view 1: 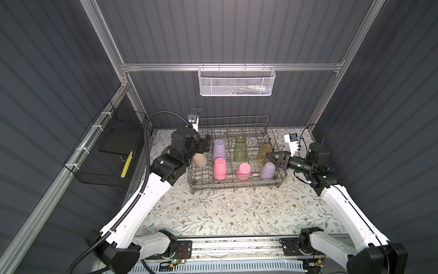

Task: Load cups into a dish rack
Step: Reset both arms

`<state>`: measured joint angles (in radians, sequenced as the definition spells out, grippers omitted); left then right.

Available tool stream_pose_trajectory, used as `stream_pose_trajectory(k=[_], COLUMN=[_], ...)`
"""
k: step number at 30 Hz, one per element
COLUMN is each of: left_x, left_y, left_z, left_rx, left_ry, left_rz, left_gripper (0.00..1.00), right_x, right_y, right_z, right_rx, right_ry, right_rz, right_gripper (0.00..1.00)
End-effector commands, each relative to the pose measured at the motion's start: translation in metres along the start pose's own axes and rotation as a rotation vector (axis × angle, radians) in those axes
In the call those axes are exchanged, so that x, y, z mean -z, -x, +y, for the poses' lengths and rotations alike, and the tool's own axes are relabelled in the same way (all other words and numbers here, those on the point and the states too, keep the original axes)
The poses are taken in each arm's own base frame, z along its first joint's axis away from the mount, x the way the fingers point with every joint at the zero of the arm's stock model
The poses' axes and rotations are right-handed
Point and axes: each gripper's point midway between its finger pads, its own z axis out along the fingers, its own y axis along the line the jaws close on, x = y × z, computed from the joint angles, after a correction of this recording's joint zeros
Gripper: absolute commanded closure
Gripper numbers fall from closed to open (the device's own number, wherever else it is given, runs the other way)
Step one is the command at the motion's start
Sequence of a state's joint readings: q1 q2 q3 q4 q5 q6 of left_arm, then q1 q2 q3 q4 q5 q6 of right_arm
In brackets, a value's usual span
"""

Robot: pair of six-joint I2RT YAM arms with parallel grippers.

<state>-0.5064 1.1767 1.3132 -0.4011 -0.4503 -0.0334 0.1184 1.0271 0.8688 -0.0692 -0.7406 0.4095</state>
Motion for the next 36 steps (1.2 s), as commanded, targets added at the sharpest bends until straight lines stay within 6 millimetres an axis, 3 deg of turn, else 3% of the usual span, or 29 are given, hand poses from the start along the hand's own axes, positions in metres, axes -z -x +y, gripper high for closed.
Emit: stream_pose_trajectory(k=[1,4,8,13,19,24,36], left_x=[0.004,0.006,-0.001,-0.017,-0.040,-0.062,-0.104], left_y=[-0.005,-0.018,-0.036,-0.070,-0.113,-0.156,-0.233], left_z=[0.048,0.077,0.100,0.129,0.151,0.151,0.139], left_rx=[0.066,0.127,0.181,0.230,0.270,0.289,0.262], left_ry=[0.150,0.235,0.304,0.359,0.390,0.351,0.295], left_rz=[-0.068,-0.108,-0.134,-0.110,-0.087,-0.052,0.065], left_gripper=[0.00,0.00,0.00,0.00,0.00,0.00,0.00], right_x=[0.016,0.029,0.045,0.056,0.072,0.091,0.112], right_y=[0.023,0.035,0.045,0.042,0.035,0.031,0.021], right_z=[-0.025,-0.043,-0.068,-0.088,-0.114,-0.139,-0.163], right_rx=[0.051,0.031,-0.025,-0.069,-0.095,-0.091,-0.045], right_ry=[-0.210,-0.318,-0.404,-0.444,-0.526,-0.661,-0.824], right_rz=[-0.097,-0.173,-0.256,-0.272,-0.304,-0.344,-0.381], right_gripper=[0.53,0.52,0.51,0.51,0.50,0.50,0.48])
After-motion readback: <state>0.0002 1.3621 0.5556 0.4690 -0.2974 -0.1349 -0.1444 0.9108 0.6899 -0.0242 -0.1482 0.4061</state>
